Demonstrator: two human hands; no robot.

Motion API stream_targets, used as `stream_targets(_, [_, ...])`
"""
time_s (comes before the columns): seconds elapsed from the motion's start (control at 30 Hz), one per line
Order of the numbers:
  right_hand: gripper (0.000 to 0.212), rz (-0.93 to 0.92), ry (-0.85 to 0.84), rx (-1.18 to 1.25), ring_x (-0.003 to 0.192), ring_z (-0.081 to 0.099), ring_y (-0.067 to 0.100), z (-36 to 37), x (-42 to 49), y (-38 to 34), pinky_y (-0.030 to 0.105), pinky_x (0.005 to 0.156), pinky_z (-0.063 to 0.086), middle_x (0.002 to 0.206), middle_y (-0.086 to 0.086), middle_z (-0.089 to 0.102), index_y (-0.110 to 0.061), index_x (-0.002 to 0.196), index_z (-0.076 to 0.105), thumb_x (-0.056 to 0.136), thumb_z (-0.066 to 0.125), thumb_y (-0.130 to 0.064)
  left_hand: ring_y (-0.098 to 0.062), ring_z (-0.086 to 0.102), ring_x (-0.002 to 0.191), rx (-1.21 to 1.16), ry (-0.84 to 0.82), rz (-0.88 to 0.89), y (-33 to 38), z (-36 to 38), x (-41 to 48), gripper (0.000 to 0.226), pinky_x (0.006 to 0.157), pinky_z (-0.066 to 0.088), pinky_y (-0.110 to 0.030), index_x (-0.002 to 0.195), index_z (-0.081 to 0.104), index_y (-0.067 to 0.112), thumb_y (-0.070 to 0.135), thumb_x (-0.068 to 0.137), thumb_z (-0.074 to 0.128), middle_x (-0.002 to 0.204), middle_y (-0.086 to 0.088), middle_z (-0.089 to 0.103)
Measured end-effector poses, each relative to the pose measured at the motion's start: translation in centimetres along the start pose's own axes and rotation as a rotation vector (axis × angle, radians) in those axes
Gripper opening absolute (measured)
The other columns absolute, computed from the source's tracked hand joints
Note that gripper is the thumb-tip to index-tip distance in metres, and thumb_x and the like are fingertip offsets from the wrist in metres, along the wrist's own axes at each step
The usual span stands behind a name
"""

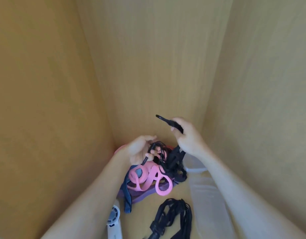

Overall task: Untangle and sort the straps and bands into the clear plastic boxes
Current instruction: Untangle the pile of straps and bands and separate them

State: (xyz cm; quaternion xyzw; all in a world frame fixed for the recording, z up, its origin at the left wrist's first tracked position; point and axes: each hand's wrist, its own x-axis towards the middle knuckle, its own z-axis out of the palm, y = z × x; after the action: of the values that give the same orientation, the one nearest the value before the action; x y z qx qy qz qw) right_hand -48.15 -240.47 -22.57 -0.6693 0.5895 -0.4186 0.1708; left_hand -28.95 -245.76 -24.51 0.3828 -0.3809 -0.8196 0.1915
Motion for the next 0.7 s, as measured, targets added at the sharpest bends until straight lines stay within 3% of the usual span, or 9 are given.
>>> stream_targets(0.07, [0.034,-0.098,-0.058,-0.05,0.089,0.055,0.011,1.3,-1.8,0.3,0.027,0.082,0.043,0.102,-0.007,0.053,-0.027,0.125,0.065,0.099,0.053,-0.009,-0.015,0.04,0.06,0.002,-0.046,0.01,-0.2,-0.3,-0.1,0.046,0.04,0.032,-0.018,0.105,0.055,0.0,0.044,0.101,0.043,0.08,-0.014,0.054])
stream_targets(0.17, [0.047,-0.26,-0.139,-0.221,0.092,0.05,0.018,3.1,-4.2,0.9,0.031,0.086,0.043,0.101,-0.007,0.047,-0.03,0.135,0.061,0.097,0.049,-0.005,-0.023,0.048,0.068,0.072,-0.146,0.013,-0.7,-0.7,-0.2,0.067,0.051,0.043,-0.027,0.106,0.061,-0.004,0.06,0.099,0.042,0.091,-0.02,0.057])
stream_targets(0.27, [0.052,-0.347,-0.15,-0.29,0.096,0.049,0.021,3.9,-5.5,1.0,0.036,0.089,0.043,0.103,-0.002,0.05,-0.022,0.138,0.059,0.092,0.05,0.0,-0.026,0.057,0.074,0.22,-0.225,-0.005,-1.1,-0.3,-1.1,0.049,0.066,0.049,-0.032,0.106,0.062,0.0,0.047,0.098,0.053,0.092,-0.019,0.059])
stream_targets(0.33, [0.047,-0.383,-0.148,-0.303,0.095,0.048,0.021,4.1,-6.1,1.0,0.035,0.089,0.043,0.104,-0.001,0.051,-0.017,0.135,0.059,0.092,0.051,0.0,-0.025,0.06,0.076,0.299,-0.247,-0.027,-1.2,-0.2,-1.6,0.032,0.067,0.05,-0.031,0.103,0.065,0.002,0.033,0.096,0.058,0.09,-0.016,0.062])
stream_targets(0.47, [0.048,-0.184,-0.176,-0.125,0.111,0.049,0.007,4.2,-7.4,1.1,0.026,0.096,0.043,0.115,-0.013,0.05,-0.025,0.138,0.052,0.094,0.059,-0.008,-0.018,0.051,0.069,0.479,-0.282,-0.041,-1.4,0.6,-2.2,0.019,0.054,0.042,-0.022,0.109,0.06,0.005,0.01,0.091,0.061,0.074,-0.006,0.061])
stream_targets(0.53, [0.057,-0.076,-0.141,-0.079,0.116,0.046,0.0,4.3,-7.8,1.7,0.03,0.101,0.045,0.121,-0.016,0.045,-0.026,0.141,0.045,0.09,0.068,-0.014,-0.016,0.047,0.066,0.567,-0.251,-0.051,-1.8,1.0,-2.2,0.036,0.049,0.04,-0.02,0.122,0.052,0.003,0.005,0.088,0.063,0.07,-0.002,0.058])
stream_targets(0.6, [0.081,0.005,-0.129,-0.066,0.125,0.038,-0.001,4.2,-8.2,2.4,0.028,0.107,0.04,0.132,-0.014,0.037,-0.025,0.147,0.035,0.08,0.081,-0.026,-0.017,0.05,0.066,0.577,-0.211,-0.038,-2.2,1.1,-2.0,0.053,0.049,0.043,-0.021,0.133,0.049,0.002,0.007,0.083,0.066,0.082,-0.01,0.061])
stream_targets(0.7, [0.121,0.113,-0.225,-0.063,0.14,0.022,0.006,4.3,-8.8,3.4,0.028,0.113,0.026,0.151,-0.011,0.025,-0.025,0.155,0.021,0.059,0.092,-0.044,-0.02,0.055,0.069,0.494,-0.193,0.026,-3.0,0.9,-2.1,0.057,0.052,0.047,-0.023,0.136,0.046,0.003,0.006,0.082,0.066,0.097,-0.015,0.065])
